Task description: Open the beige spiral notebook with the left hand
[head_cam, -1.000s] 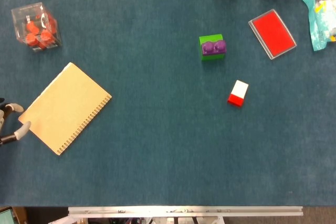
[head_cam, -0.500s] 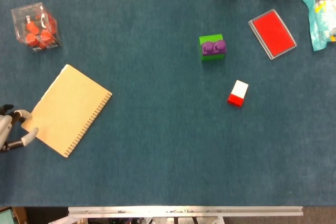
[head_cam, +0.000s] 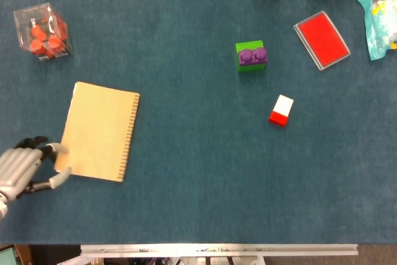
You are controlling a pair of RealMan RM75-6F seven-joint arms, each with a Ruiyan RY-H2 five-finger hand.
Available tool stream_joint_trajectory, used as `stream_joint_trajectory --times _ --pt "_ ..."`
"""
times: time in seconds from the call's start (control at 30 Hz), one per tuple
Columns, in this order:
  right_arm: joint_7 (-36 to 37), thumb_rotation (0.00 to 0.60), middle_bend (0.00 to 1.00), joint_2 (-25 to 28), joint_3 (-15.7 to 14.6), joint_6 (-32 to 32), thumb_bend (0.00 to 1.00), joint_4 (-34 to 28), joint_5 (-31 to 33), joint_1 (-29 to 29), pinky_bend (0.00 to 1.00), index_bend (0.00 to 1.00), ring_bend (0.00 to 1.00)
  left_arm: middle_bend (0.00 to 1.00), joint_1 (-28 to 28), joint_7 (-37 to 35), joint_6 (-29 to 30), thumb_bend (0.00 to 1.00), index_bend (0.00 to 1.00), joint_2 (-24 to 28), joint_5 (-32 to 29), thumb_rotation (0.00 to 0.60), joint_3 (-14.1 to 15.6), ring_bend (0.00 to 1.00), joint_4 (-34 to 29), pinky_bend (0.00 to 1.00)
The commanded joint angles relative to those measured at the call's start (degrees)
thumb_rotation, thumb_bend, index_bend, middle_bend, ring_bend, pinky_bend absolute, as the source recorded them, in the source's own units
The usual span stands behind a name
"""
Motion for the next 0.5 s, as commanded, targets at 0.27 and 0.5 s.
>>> stream_joint_trajectory --times 0.27,0.5 --pt "1.38 0.6 0.3 -0.1 -0.03 0.28 0.39 1.14 0.25 -0.37 0.29 0.31 0.21 0.26 -1.7 7.47 2.72 0.24 0.2 0.6 -0.27 0.292 -2.57 0.11 -2.02 0.11" --pt "1.88 0.6 0.3 -0.23 -0.09 0.37 0.39 1.6 0.07 -0.44 0.29 0.31 0.21 0.22 -2.72 11.48 5.62 0.24 0.2 0.87 -2.66 0.356 -6.24 0.11 -0.56 0.11"
